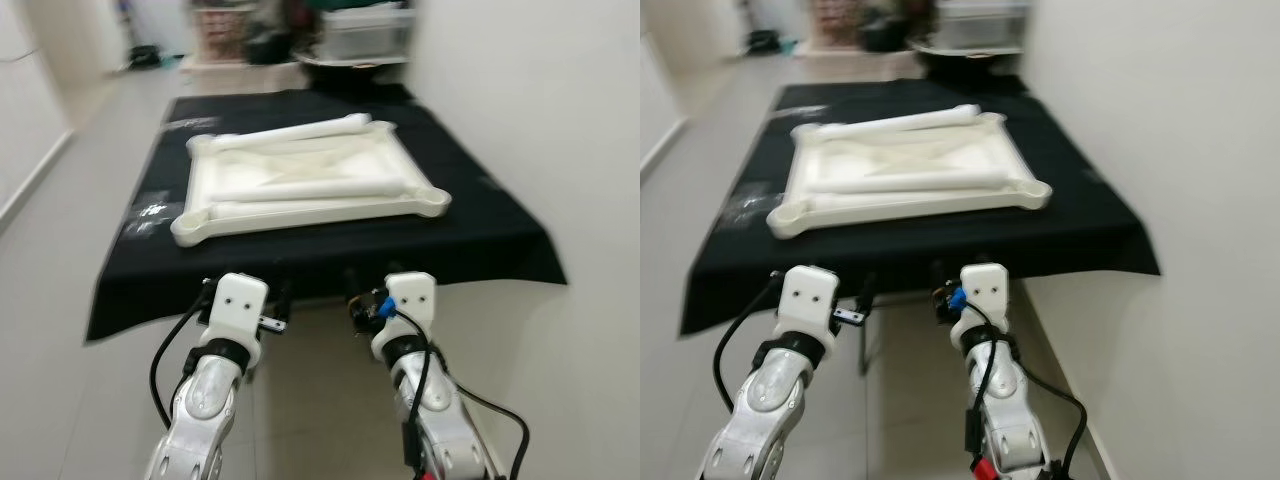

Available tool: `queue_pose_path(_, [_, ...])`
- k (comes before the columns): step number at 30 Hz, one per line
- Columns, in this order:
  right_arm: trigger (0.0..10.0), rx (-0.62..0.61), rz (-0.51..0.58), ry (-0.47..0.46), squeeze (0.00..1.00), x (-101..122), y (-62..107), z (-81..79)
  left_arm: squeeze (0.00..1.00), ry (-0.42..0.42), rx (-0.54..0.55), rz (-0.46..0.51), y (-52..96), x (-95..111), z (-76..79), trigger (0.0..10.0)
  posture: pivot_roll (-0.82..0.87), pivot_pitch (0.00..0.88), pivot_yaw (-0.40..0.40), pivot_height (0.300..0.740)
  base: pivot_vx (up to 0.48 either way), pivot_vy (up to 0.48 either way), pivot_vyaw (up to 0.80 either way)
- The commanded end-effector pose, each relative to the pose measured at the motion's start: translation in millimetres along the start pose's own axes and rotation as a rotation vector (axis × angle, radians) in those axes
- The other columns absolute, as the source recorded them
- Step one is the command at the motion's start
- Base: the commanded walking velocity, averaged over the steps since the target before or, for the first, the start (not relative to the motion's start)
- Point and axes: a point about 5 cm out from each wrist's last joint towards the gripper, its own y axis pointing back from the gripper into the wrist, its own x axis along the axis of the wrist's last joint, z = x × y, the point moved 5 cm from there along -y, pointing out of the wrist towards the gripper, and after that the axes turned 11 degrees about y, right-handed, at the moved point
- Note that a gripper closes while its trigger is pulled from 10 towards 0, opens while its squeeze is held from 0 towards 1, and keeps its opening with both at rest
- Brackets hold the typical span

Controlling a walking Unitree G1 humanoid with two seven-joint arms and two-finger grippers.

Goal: Building children table

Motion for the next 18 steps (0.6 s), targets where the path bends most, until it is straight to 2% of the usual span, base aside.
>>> queue_pose_path(1, [10.0, 0.036, 0.041, 0.018, 0.00, 10, 1.4, -11.6, 0.00, -0.022, 0.018, -0.023, 1.5, -6, -7.1, 10.0, 0.02, 0.000, -0.018, 0.740, 0.360, 0.000, 0.00])
queue_pose_path(6, [10.0, 0.064, 0.084, 0.010, 0.00, 21, -3.4, -9.6, 0.00, -0.024, 0.019, -0.023, 0.9, -6, -5.7, 10.0, 0.02, 0.000, -0.016, 0.740, 0.363, 0.000, 0.00])
queue_pose_path(8, [10.0, 0.045, 0.138, 0.044, 0.00, 36, -11.1, 0.6, 0.00, -0.027, 0.021, -0.020, 0.0, -6, -5.5, 10.0, 0.02, 0.000, -0.015, 0.740, 0.368, 0.000, 0.00])
queue_pose_path(9, [10.0, 0.045, 0.138, 0.044, 0.00, 36, -11.1, 0.6, 0.00, -0.027, 0.021, -0.020, 0.0, -6, -5.5, 10.0, 0.02, 0.000, -0.015, 0.740, 0.368, 0.000, 0.00])
queue_pose_path(10, [10.0, 0.012, 0.199, 0.105, 0.00, 54, -18.8, 11.1, 0.00, -0.029, 0.023, -0.017, -0.5, -5, -6.4, 10.0, 0.02, 0.000, -0.014, 0.740, 0.368, 0.000, 0.00])
queue_pose_path(14, [10.0, 0.015, 0.228, 0.125, 0.00, 64, -25.4, 15.9, 0.00, -0.031, 0.024, -0.015, -0.8, -4, -6.7, 10.0, 0.02, 0.000, -0.018, 0.740, 0.368, 0.000, 0.00])
queue_pose_path(16, [10.0, 0.086, 0.216, 0.163, 0.00, 72, -39.6, 14.7, 0.00, -0.031, 0.028, -0.009, -1.1, -2, -7.6, 10.0, 0.02, 0.000, -0.018, 0.740, 0.368, 0.000, 0.00])
queue_pose_path(18, [10.0, 0.117, 0.212, 0.189, 0.00, 75, -45.3, 13.9, 0.00, -0.028, 0.032, -0.007, -1.4, -1, -8.2, 10.0, 0.02, 0.000, -0.021, 0.740, 0.369, 0.000, 0.00])
